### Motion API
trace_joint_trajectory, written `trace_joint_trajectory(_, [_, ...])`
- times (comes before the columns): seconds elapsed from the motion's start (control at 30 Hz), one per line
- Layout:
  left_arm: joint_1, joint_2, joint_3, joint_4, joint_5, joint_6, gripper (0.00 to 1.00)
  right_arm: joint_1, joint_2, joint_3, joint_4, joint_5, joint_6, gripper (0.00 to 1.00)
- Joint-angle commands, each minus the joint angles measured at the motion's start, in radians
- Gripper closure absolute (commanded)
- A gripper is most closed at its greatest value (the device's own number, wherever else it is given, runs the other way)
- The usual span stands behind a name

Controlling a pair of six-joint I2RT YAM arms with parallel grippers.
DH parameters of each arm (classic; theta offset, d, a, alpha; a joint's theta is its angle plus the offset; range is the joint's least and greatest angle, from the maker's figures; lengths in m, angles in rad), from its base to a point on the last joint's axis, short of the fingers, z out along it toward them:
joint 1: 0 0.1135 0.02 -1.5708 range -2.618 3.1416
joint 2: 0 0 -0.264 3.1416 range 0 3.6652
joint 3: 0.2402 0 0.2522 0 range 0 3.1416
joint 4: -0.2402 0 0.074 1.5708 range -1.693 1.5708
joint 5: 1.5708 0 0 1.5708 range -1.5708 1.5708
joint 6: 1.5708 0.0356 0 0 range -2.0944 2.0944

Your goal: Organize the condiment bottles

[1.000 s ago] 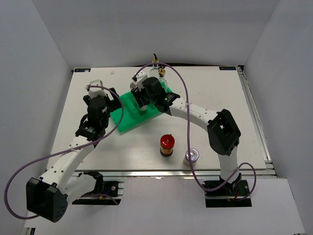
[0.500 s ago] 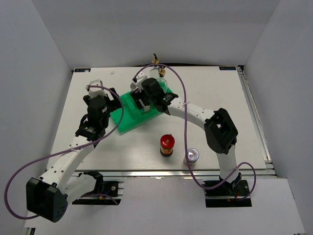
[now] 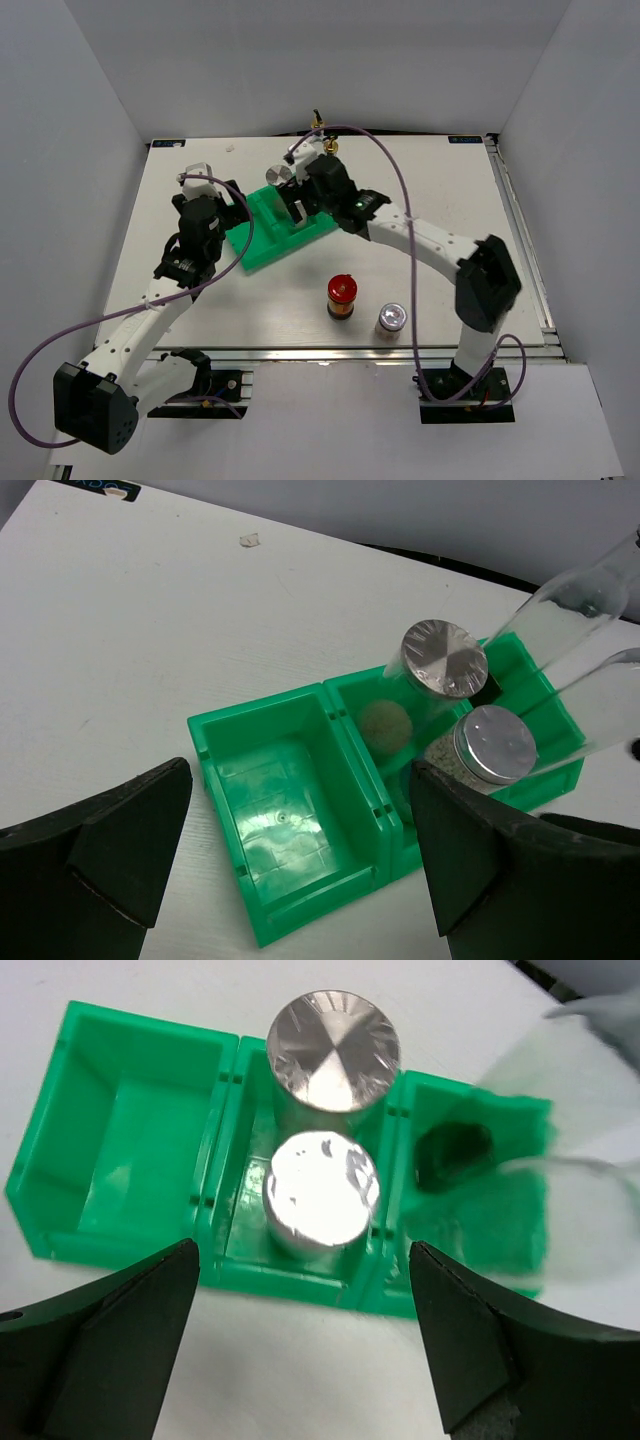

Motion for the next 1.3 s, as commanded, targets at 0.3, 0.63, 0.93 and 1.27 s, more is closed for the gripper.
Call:
trace_joint_trajectory(0.3, [-0.010, 0.006, 0.040, -0.003, 0.266, -0.014, 0.02, -0.033, -0.571, -0.472, 0.071, 0.165, 0.129, 0.11])
trace_joint_trajectory(0.63, [-0.351, 0.144, 0.147, -0.057, 0.263, 0.002, 0.02, -0.394, -0.910, -0.761, 0.050, 0.120, 0.315, 0.10])
trace_joint_trajectory(0.93, [-0.579, 0.248, 0.192, -0.164, 0.300, 0.012, 0.02, -0.549, -0.968, -0.835, 0.037, 0.075, 0.341, 0.11])
trace_joint_trajectory(1.27, [-0.700, 0.366, 0.216, -0.270, 0.275, 0.016, 0.02, -0.573, -0.933, -0.849, 0.056, 0.017, 0.314, 0.11])
